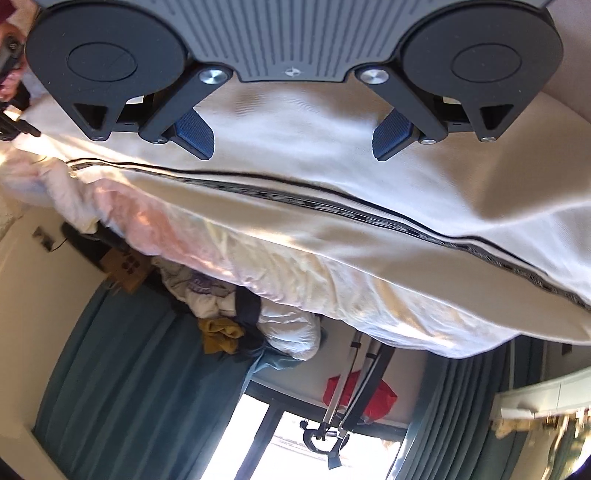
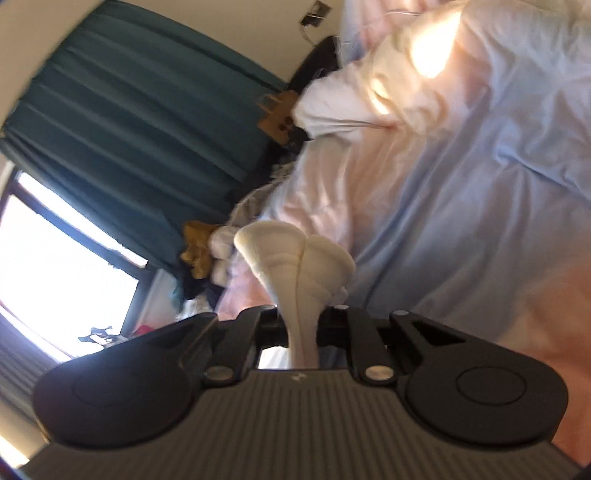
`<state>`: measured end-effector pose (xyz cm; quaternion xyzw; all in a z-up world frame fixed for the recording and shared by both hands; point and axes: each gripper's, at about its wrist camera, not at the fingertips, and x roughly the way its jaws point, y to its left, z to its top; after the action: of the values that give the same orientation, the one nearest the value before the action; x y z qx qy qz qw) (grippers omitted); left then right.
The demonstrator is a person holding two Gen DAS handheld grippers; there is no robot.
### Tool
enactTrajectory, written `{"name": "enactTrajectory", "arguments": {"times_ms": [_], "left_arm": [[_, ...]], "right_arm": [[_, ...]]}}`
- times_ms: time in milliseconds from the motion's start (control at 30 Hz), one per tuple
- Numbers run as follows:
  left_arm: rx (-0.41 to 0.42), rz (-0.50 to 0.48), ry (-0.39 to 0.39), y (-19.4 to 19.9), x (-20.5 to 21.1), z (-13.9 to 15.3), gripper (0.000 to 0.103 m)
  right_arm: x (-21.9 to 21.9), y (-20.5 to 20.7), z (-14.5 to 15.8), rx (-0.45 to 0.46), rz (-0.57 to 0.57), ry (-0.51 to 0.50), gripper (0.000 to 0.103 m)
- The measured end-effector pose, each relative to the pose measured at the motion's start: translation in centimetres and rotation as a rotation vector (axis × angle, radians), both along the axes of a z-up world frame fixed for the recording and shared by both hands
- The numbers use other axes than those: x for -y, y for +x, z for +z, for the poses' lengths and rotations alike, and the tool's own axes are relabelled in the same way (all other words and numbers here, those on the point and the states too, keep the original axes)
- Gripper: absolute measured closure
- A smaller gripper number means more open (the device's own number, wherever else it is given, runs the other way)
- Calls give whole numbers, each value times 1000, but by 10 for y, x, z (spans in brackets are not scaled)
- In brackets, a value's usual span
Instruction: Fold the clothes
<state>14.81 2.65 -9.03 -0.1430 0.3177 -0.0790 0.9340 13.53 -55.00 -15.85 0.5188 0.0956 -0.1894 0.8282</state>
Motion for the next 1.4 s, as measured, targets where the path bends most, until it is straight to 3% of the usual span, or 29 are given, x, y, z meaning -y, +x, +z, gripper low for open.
{"name": "enactTrajectory", "arguments": {"times_ms": [100,167,300,467,700,833,933,1033,1133,1200,1300,1400], "left_arm": [[-27,18,55,10,2,-9,9],[-62,19,112,17,8,-16,9],[-76,-15,228,22,22,-26,4],[-81,-33,280,25,28,-26,4],[-72,-18,241,28,17,-11,6],[-41,11,182,25,0,8,6],[5,40,108,22,-19,24,6],[49,70,6,20,-42,37,5],[51,130,-40,21,-62,41,5],[35,130,-58,22,-66,39,5],[3,111,-86,25,-68,33,5],[-29,92,-114,28,-71,27,5]], "right_arm": [[7,4,-18,-92,-1,34,91],[7,8,-19,-106,8,20,91],[-12,6,3,-82,36,-125,91],[-42,11,42,-42,61,-294,91],[-121,20,112,36,169,-543,91],[-186,23,145,100,285,-710,91],[-244,21,153,137,395,-834,91],[-298,20,140,137,512,-899,91],[-344,16,101,91,619,-906,91],[-370,18,65,27,723,-933,91],[-405,21,11,-139,889,-1042,91],[-414,18,-4,-180,904,-1083,91]]}}
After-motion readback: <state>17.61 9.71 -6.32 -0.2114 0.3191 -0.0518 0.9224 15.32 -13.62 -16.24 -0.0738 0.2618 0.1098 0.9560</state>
